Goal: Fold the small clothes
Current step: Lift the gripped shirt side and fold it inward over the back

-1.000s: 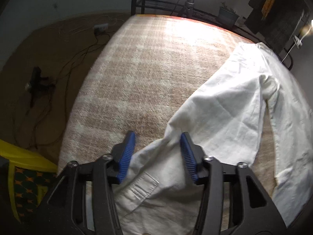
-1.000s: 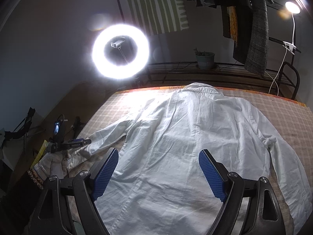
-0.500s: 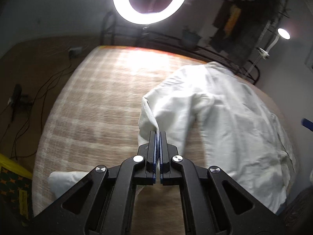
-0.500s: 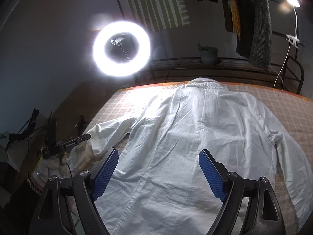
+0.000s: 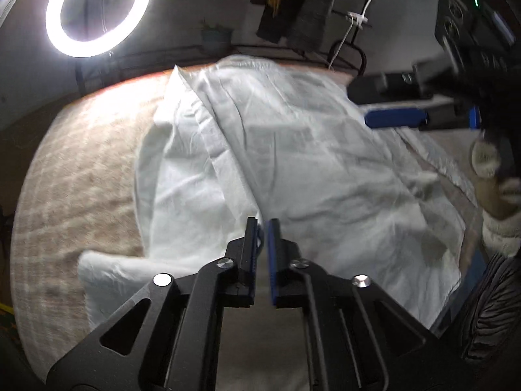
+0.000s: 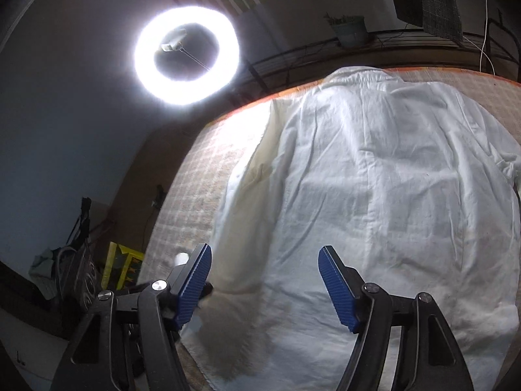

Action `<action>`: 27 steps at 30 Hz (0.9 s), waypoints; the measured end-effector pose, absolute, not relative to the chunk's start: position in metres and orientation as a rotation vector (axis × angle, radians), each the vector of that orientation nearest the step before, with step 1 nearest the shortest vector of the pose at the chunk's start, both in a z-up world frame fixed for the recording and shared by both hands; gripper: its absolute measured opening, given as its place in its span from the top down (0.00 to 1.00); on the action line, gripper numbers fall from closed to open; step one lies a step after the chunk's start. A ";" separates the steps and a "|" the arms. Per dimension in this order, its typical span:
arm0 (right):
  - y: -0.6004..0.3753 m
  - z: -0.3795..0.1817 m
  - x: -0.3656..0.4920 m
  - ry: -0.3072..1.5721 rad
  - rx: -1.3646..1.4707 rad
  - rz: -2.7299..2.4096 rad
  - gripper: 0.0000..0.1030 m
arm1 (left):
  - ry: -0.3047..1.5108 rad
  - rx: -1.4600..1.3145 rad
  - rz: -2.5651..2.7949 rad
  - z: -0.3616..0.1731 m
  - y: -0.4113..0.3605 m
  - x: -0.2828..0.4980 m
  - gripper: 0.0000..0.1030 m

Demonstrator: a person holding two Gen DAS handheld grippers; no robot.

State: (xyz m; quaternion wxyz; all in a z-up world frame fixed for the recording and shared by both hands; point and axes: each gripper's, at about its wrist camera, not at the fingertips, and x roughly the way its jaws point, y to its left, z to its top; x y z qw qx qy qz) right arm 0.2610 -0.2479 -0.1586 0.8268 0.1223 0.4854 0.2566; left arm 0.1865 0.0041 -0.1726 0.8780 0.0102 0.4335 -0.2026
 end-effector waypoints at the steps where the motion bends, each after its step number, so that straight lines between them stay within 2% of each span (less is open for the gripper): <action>1: -0.247 -0.161 0.261 1.034 0.244 0.540 0.30 | 0.909 0.020 -0.427 -0.173 0.002 0.183 0.79; 2: -0.246 -0.162 0.262 1.037 0.229 0.535 0.31 | 0.902 0.014 -0.432 -0.171 0.002 0.179 0.70; 3: -0.244 -0.164 0.262 1.041 0.208 0.532 0.31 | 0.892 0.007 -0.439 -0.166 0.004 0.172 0.64; 7: -0.238 -0.176 0.263 1.070 0.176 0.531 0.36 | 0.839 -0.021 -0.417 -0.138 0.032 0.142 0.60; 9: -0.233 -0.182 0.264 1.088 0.176 0.545 0.39 | 0.794 -0.047 -0.341 -0.127 0.063 0.130 0.44; 15: -0.207 -0.199 0.269 1.144 0.187 0.569 0.39 | 0.892 -0.280 -0.118 -0.159 0.165 0.150 0.43; 20: -0.189 -0.216 0.277 1.205 0.261 0.588 0.39 | 0.988 -0.373 -0.091 -0.206 0.183 0.175 0.43; 22: -0.183 -0.223 0.279 1.223 0.249 0.582 0.43 | 1.004 -0.404 -0.116 -0.219 0.182 0.179 0.43; 23: -0.180 -0.226 0.279 1.232 0.241 0.581 0.51 | 1.008 -0.408 -0.131 -0.224 0.179 0.181 0.47; 24: -0.178 -0.230 0.280 1.247 0.231 0.580 0.60 | 1.009 -0.400 -0.141 -0.227 0.176 0.182 0.64; 26: -0.174 -0.237 0.281 1.267 0.213 0.579 0.67 | 1.019 -0.365 -0.152 -0.231 0.168 0.183 0.89; 27: -0.173 -0.240 0.281 1.272 0.197 0.575 0.72 | 1.014 -0.357 -0.165 -0.230 0.164 0.183 0.96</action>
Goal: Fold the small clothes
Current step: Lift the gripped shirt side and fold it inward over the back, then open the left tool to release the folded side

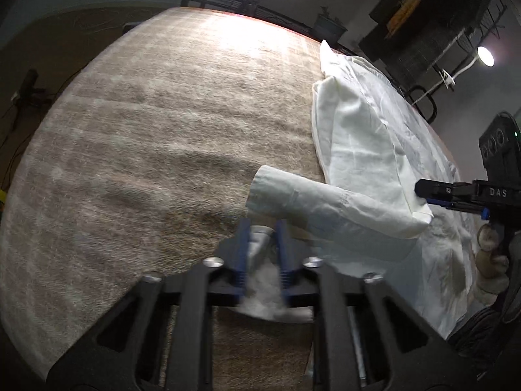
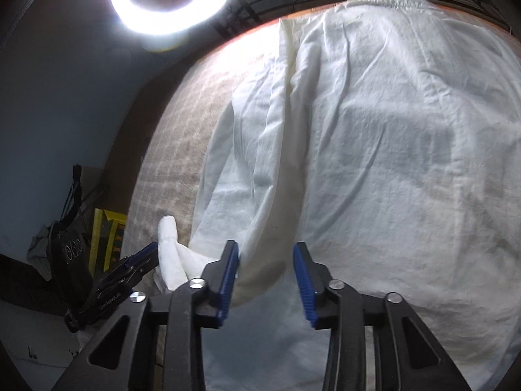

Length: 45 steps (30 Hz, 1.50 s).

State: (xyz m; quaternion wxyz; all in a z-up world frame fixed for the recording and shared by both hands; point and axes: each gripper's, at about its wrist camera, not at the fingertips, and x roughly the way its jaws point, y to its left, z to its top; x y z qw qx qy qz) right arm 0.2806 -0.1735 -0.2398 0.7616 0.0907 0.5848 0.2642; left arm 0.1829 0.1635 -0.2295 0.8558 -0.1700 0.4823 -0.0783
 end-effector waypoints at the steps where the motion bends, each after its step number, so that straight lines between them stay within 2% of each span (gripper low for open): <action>1: -0.172 -0.242 0.280 1.276 0.180 0.572 0.74 | 1.003 -0.355 -0.182 -0.226 0.161 0.181 0.96; 3: -0.173 -0.243 0.279 1.275 0.148 0.561 0.80 | 0.970 -0.355 -0.204 -0.214 0.156 0.174 0.98; 7: -0.172 -0.244 0.276 1.274 0.086 0.534 0.81 | 0.894 -0.329 -0.290 -0.178 0.142 0.145 0.98; 10: -0.168 -0.246 0.271 1.268 0.029 0.515 0.85 | 0.855 -0.273 -0.314 -0.159 0.131 0.125 0.98; 11: -0.166 -0.247 0.270 1.269 0.018 0.513 0.85 | 0.848 -0.252 -0.289 -0.157 0.132 0.123 0.94; 12: -0.164 -0.248 0.268 1.272 0.009 0.514 0.85 | 0.859 -0.242 -0.264 -0.158 0.133 0.125 0.70; 14: -0.164 -0.249 0.265 1.269 -0.021 0.504 0.85 | 0.893 -0.284 -0.205 -0.168 0.145 0.131 0.32; 17: -0.160 -0.249 0.259 1.260 -0.080 0.484 0.85 | 0.883 -0.353 -0.160 -0.181 0.164 0.139 0.32; 23: -0.161 -0.252 0.264 1.263 -0.070 0.493 0.86 | 0.994 -0.403 -0.182 -0.221 0.164 0.171 0.32; 25: -0.161 -0.252 0.263 1.263 -0.069 0.494 0.86 | 1.006 -0.431 -0.216 -0.228 0.162 0.175 0.51; 26: -0.162 -0.251 0.263 1.262 -0.072 0.494 0.86 | 1.009 -0.440 -0.229 -0.228 0.159 0.175 0.79; 27: -0.162 -0.251 0.263 1.261 -0.076 0.494 0.86 | 0.994 -0.443 -0.248 -0.223 0.154 0.172 0.87; 34: -0.165 -0.248 0.261 1.263 -0.102 0.481 0.85 | 0.872 -0.286 -0.460 -0.163 0.099 0.107 0.87; 36: -0.165 -0.239 0.260 1.238 -0.124 0.463 0.72 | 0.864 -0.203 -0.479 -0.157 0.084 0.083 0.87; 38: -0.165 -0.221 0.257 1.199 -0.124 0.478 0.71 | 0.868 -0.187 -0.511 -0.156 0.075 0.061 0.86; 40: -0.163 -0.200 0.254 1.164 -0.081 0.531 0.64 | 0.872 -0.190 -0.511 -0.158 0.072 0.047 0.83; 43: -0.144 -0.184 0.252 1.152 -0.061 0.630 0.59 | 0.869 -0.222 -0.497 -0.165 0.073 0.028 0.71; 44: -0.133 -0.184 0.251 1.153 -0.080 0.651 0.59 | 0.872 -0.242 -0.468 -0.170 0.075 0.027 0.64; 45: -0.121 -0.186 0.251 1.156 -0.109 0.662 0.59 | 0.881 -0.269 -0.441 -0.177 0.077 0.027 0.62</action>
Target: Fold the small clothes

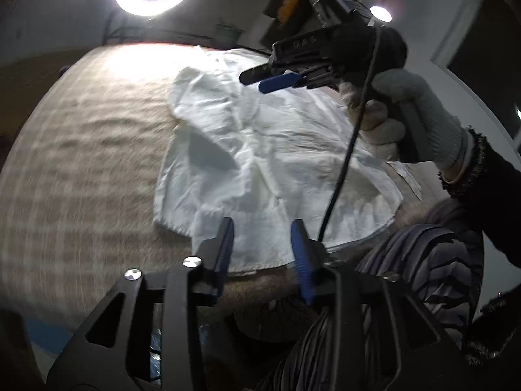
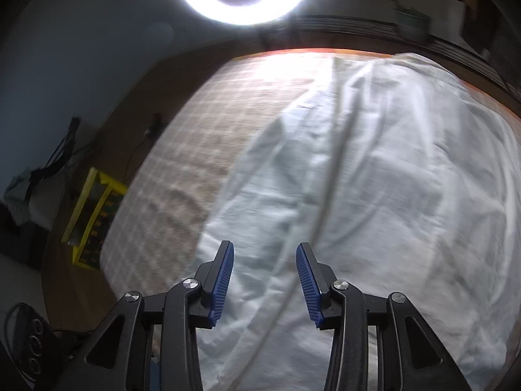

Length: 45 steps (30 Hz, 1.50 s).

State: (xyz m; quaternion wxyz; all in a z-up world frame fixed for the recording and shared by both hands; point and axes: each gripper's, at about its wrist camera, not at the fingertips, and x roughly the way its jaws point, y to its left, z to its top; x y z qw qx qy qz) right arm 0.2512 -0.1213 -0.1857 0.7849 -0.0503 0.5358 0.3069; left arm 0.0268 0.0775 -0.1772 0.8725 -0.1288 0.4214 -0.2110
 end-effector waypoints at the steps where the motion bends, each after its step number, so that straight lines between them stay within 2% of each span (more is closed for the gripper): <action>1: -0.109 -0.190 0.251 1.163 -0.138 0.673 0.59 | 0.891 -0.289 -0.418 -0.184 0.080 0.028 0.62; 11: -0.021 -0.244 0.260 1.249 -0.339 0.618 0.59 | 0.963 -0.395 -0.311 -0.226 0.083 0.042 0.62; 12: -0.020 -0.247 0.262 1.254 -0.355 0.610 0.60 | 0.958 -0.405 -0.305 -0.226 0.085 0.042 0.67; 13: -0.018 -0.249 0.263 1.253 -0.370 0.603 0.64 | 0.959 -0.412 -0.297 -0.228 0.084 0.042 0.72; 15: -0.019 -0.251 0.265 1.247 -0.388 0.587 0.90 | 0.965 -0.440 -0.300 -0.231 0.086 0.042 0.94; 17: -0.023 -0.249 0.268 1.242 -0.362 0.589 1.00 | 0.960 -0.450 -0.296 -0.234 0.088 0.042 0.98; 24: -0.041 -0.221 0.275 1.173 -0.263 0.608 1.00 | 0.874 -0.392 -0.249 -0.209 0.095 0.037 1.00; 27: -0.040 -0.219 0.274 1.144 -0.294 0.597 1.00 | 0.890 -0.392 -0.224 -0.211 0.102 0.040 1.00; 28: -0.039 -0.219 0.275 1.140 -0.286 0.598 1.00 | 0.909 -0.389 -0.205 -0.214 0.103 0.044 0.96; 30: -0.038 -0.217 0.280 1.150 -0.234 0.608 1.00 | 0.940 -0.413 -0.202 -0.220 0.105 0.050 0.59; 31: -0.035 -0.215 0.282 1.152 -0.210 0.618 1.00 | 0.937 -0.441 -0.214 -0.223 0.106 0.052 0.58; 32: -0.033 -0.215 0.283 1.151 -0.204 0.622 1.00 | 0.934 -0.446 -0.217 -0.225 0.106 0.055 0.58; 33: -0.029 -0.215 0.284 1.147 -0.207 0.621 1.00 | 0.941 -0.433 -0.207 -0.227 0.107 0.057 0.64; 34: -0.026 -0.214 0.285 1.139 -0.211 0.620 1.00 | 0.950 -0.418 -0.198 -0.229 0.105 0.060 0.74; 35: -0.023 -0.214 0.286 1.128 -0.213 0.619 1.00 | 0.967 -0.397 -0.186 -0.232 0.104 0.063 0.95; 40: -0.029 -0.215 0.293 1.128 -0.211 0.612 0.98 | 0.936 -0.382 -0.196 -0.227 0.104 0.054 0.96; 41: -0.034 -0.214 0.292 1.139 -0.206 0.626 0.88 | 0.930 -0.370 -0.194 -0.225 0.104 0.051 0.97; 42: -0.040 -0.213 0.291 1.139 -0.212 0.628 0.71 | 0.928 -0.364 -0.191 -0.223 0.104 0.049 0.97; 44: -0.056 -0.211 0.287 1.114 -0.255 0.587 0.62 | 0.915 -0.366 -0.172 -0.220 0.107 0.044 0.97; 45: -0.065 -0.211 0.286 1.106 -0.281 0.553 0.61 | 0.904 -0.364 -0.156 -0.218 0.110 0.042 0.98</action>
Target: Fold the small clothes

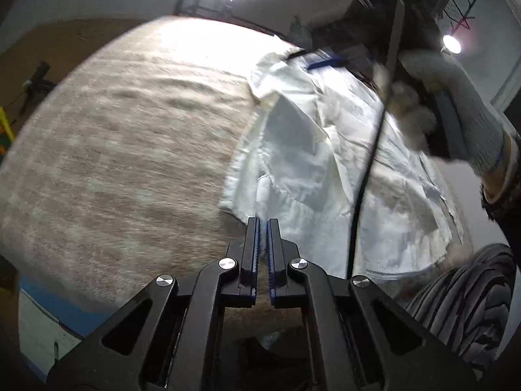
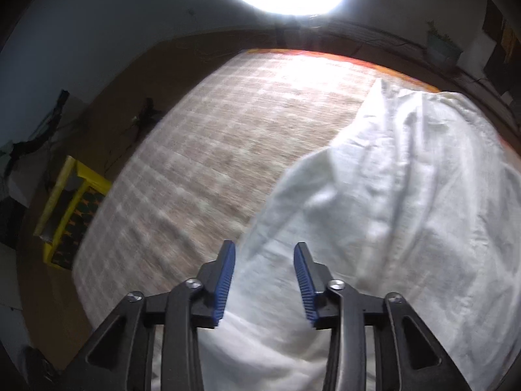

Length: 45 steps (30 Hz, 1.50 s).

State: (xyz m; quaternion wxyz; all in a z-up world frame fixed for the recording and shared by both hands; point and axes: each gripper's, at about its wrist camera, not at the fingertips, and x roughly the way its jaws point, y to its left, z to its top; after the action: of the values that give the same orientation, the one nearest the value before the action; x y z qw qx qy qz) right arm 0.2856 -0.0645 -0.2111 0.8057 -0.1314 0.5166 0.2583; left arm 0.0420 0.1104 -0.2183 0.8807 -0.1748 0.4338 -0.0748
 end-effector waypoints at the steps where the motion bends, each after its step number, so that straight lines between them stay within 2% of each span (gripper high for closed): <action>1: -0.076 -0.213 0.284 1.106 -0.301 0.509 0.60 | 0.892 -0.362 -0.138 -0.216 0.112 0.040 0.98; 3: -0.095 -0.220 0.284 1.139 -0.276 0.471 0.53 | 0.870 -0.369 -0.117 -0.215 0.116 0.038 0.97; 5: -0.109 -0.230 0.282 1.176 -0.227 0.480 0.52 | 0.873 -0.391 -0.100 -0.216 0.118 0.041 0.94; 7: -0.115 -0.236 0.278 1.182 -0.207 0.511 0.52 | 0.895 -0.420 -0.100 -0.219 0.122 0.046 0.67; 8: -0.113 -0.238 0.275 1.180 -0.211 0.522 0.52 | 0.895 -0.425 -0.098 -0.220 0.124 0.048 0.48; 9: -0.112 -0.241 0.274 1.181 -0.229 0.530 0.54 | 0.889 -0.422 -0.099 -0.220 0.124 0.050 0.45; 10: -0.110 -0.244 0.272 1.183 -0.258 0.539 0.56 | 0.895 -0.403 -0.103 -0.221 0.121 0.053 0.45; 11: -0.108 -0.247 0.270 1.185 -0.294 0.539 0.67 | 0.912 -0.373 -0.096 -0.223 0.118 0.059 0.45; 12: -0.106 -0.249 0.268 1.183 -0.335 0.525 0.73 | 0.926 -0.360 -0.098 -0.226 0.116 0.063 0.45; 16: -0.115 -0.251 0.268 1.180 -0.367 0.483 0.73 | 0.916 -0.355 -0.117 -0.232 0.110 0.073 0.45; 17: -0.118 -0.249 0.268 1.184 -0.354 0.477 0.72 | 0.914 -0.352 -0.123 -0.232 0.108 0.074 0.51; 18: -0.122 -0.246 0.268 1.180 -0.343 0.474 0.69 | 0.920 -0.361 -0.138 -0.232 0.106 0.076 0.75; 19: -0.124 -0.240 0.268 1.166 -0.329 0.473 0.69 | 0.931 -0.369 -0.143 -0.234 0.105 0.078 0.87; 20: -0.124 -0.234 0.269 1.155 -0.309 0.478 0.67 | 0.934 -0.379 -0.153 -0.235 0.104 0.078 0.93; 23: -0.121 -0.215 0.274 1.148 -0.186 0.546 0.62 | 0.905 -0.391 -0.161 -0.232 0.102 0.074 0.95; 26: -0.101 -0.204 0.281 1.149 -0.146 0.592 0.45 | 0.878 -0.418 -0.173 -0.227 0.102 0.067 0.96; 37: -0.005 -0.241 0.303 1.258 -0.352 0.530 0.43 | 0.785 -0.328 -0.245 -0.190 0.077 0.050 0.96; 40: -0.006 -0.250 0.307 1.276 -0.366 0.508 0.51 | 0.789 -0.304 -0.258 -0.188 0.069 0.053 0.97; 42: -0.013 -0.255 0.308 1.288 -0.349 0.506 0.73 | 0.793 -0.293 -0.270 -0.187 0.061 0.055 0.97; 43: -0.019 -0.256 0.309 1.293 -0.329 0.509 0.76 | 0.794 -0.286 -0.275 -0.186 0.057 0.056 0.97; 45: -0.034 -0.256 0.310 1.298 -0.279 0.529 0.92 | 0.795 -0.261 -0.285 -0.184 0.049 0.056 0.97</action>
State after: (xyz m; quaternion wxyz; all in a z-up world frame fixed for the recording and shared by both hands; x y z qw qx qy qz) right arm 0.3102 -0.0342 -0.2559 0.7555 -0.1279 0.5950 0.2424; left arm 0.0563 0.0486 -0.1840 0.9038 -0.1265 0.3848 -0.1380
